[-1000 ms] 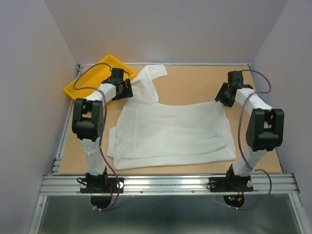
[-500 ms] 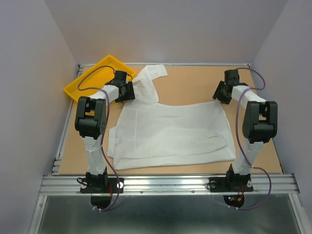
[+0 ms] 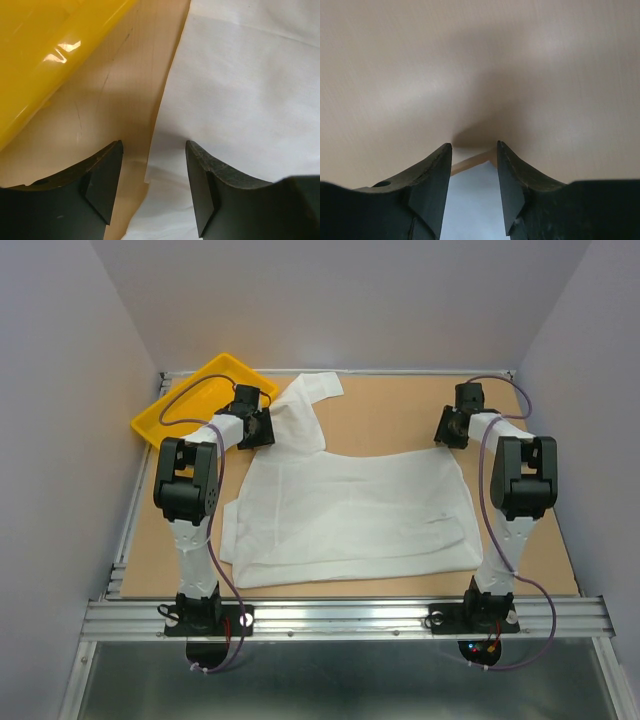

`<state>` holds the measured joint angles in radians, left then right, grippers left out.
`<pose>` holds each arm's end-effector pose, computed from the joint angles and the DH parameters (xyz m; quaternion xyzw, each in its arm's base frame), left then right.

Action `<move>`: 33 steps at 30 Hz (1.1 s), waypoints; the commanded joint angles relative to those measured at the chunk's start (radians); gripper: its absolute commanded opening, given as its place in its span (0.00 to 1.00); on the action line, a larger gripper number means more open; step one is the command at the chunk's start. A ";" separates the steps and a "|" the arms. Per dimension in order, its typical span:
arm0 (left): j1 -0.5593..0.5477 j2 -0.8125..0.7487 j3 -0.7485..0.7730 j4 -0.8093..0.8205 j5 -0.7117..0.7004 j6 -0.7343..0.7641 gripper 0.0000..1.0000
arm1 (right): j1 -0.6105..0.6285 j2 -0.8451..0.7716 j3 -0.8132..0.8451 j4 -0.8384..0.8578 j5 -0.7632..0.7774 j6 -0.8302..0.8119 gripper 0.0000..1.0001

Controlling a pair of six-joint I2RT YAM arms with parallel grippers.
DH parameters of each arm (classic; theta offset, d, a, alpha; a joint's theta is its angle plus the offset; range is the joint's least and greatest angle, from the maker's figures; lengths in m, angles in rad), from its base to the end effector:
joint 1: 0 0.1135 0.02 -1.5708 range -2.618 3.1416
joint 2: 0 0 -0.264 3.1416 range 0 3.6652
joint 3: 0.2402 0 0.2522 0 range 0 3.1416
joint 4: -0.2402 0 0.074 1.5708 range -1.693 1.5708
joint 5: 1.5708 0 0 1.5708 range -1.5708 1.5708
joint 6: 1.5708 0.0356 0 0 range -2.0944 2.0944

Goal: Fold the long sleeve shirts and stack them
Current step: Fold the shirt

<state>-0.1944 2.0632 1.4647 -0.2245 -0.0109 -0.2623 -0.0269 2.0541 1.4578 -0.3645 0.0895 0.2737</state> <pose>0.4470 -0.0876 0.1773 -0.0336 0.9303 -0.0777 0.3569 0.4415 -0.0151 0.1696 0.1560 0.9401 -0.0054 0.3030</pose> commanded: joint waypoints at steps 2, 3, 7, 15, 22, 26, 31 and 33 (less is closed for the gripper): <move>-0.004 -0.001 0.013 -0.021 -0.001 0.012 0.64 | -0.008 0.000 0.036 0.044 -0.010 -0.033 0.47; -0.004 -0.005 0.006 -0.022 -0.003 0.012 0.64 | -0.008 0.000 0.027 0.044 -0.010 -0.033 0.46; -0.004 -0.014 0.000 -0.024 -0.003 0.011 0.64 | -0.007 -0.005 -0.013 0.044 -0.036 -0.025 0.41; -0.004 -0.023 -0.006 -0.030 -0.003 0.008 0.64 | -0.007 -0.023 -0.063 0.044 -0.031 -0.033 0.16; -0.004 -0.009 -0.007 -0.022 0.006 0.002 0.54 | -0.007 -0.031 -0.033 0.042 -0.037 -0.028 0.01; -0.004 -0.006 -0.017 -0.016 0.035 0.003 0.35 | -0.007 -0.055 -0.017 0.044 -0.037 -0.027 0.01; -0.004 -0.017 -0.020 -0.007 0.028 0.015 0.10 | -0.007 -0.089 -0.008 0.044 -0.010 -0.022 0.01; -0.004 -0.034 -0.024 0.004 0.023 0.023 0.02 | -0.007 -0.097 -0.007 0.044 -0.005 -0.019 0.01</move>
<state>-0.1944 2.0636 1.4582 -0.2279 0.0139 -0.2611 -0.0277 2.0350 1.4284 -0.3302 0.0662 0.2512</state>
